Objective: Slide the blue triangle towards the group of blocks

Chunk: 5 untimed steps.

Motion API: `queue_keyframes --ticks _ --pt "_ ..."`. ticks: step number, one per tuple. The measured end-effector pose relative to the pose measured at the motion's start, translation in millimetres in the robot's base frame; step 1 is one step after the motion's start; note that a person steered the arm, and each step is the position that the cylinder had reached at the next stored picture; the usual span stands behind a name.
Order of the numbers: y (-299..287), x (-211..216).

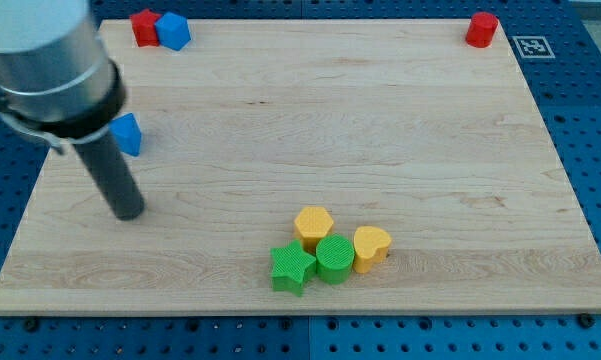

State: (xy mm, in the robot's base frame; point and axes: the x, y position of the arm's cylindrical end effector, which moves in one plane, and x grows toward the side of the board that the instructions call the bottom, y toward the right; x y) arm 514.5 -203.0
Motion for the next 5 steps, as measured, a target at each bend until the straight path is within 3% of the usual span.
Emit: queue_keyframes --ticks 3,4,5 --pt "-68 -76" --pt "-68 -112" --pt "-45 -110"
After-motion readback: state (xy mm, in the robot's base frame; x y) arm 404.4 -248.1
